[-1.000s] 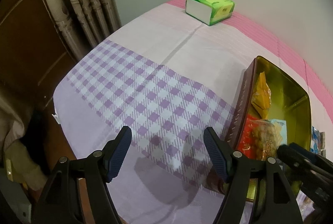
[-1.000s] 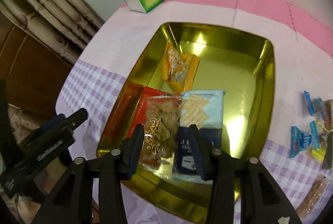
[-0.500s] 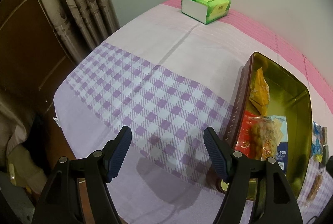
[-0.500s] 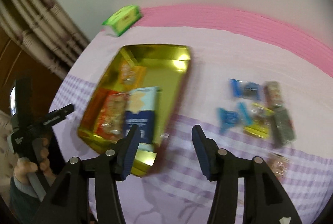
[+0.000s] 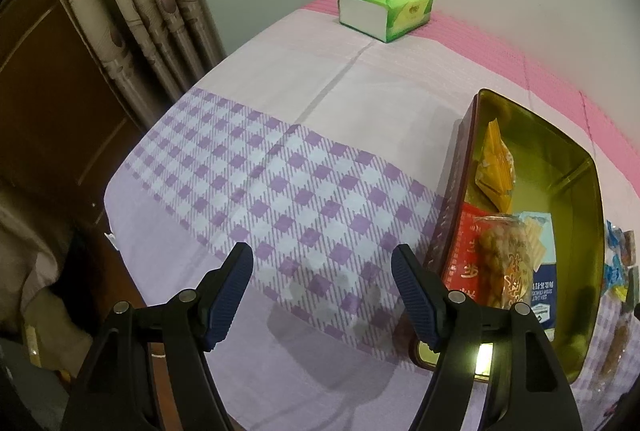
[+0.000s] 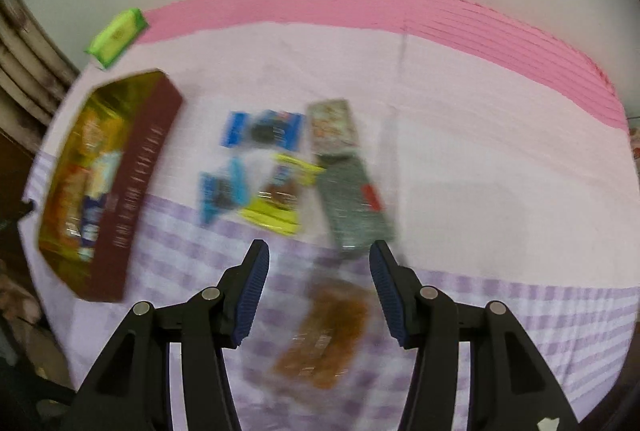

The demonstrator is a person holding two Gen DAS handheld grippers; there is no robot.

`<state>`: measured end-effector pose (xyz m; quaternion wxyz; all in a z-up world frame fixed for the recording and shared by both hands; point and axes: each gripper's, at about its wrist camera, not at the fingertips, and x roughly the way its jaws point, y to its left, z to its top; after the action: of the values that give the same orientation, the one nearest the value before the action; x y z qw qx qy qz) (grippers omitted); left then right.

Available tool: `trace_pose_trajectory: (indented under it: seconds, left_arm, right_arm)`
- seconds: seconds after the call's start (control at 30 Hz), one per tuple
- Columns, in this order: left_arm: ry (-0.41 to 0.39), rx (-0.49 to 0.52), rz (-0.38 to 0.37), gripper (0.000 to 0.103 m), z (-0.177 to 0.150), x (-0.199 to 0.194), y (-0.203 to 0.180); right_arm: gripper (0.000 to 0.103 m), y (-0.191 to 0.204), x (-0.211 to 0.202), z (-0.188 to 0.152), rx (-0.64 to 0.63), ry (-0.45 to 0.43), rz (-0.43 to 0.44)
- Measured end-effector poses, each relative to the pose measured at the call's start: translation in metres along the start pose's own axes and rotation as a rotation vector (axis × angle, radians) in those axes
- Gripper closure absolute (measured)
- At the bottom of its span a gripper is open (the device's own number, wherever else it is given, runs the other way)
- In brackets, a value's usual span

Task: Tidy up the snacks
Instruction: 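Move the right gripper to the dark green speckled block and grasp it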

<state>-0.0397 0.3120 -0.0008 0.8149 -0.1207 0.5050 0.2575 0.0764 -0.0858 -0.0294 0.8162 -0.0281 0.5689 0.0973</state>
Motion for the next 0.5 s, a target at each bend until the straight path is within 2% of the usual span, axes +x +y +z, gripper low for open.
trace_pose_trajectory:
  seconds: [0.2, 0.3, 0.5]
  left_arm:
    - [-0.014, 0.032, 0.013, 0.031, -0.003, -0.005, -0.010]
    - [-0.023, 0.051, -0.008, 0.031, -0.005, -0.010, -0.018]
    - [-0.057, 0.155, -0.044, 0.031, -0.013, -0.030, -0.047]
  right_arm:
    - [0.053, -0.010, 0.020, 0.007, -0.046, 0.000, -0.010]
    - [0.053, -0.012, 0.031, 0.011, -0.057, 0.013, -0.002]
    - [0.052, -0.018, 0.043, 0.019, -0.076, -0.006, 0.021]
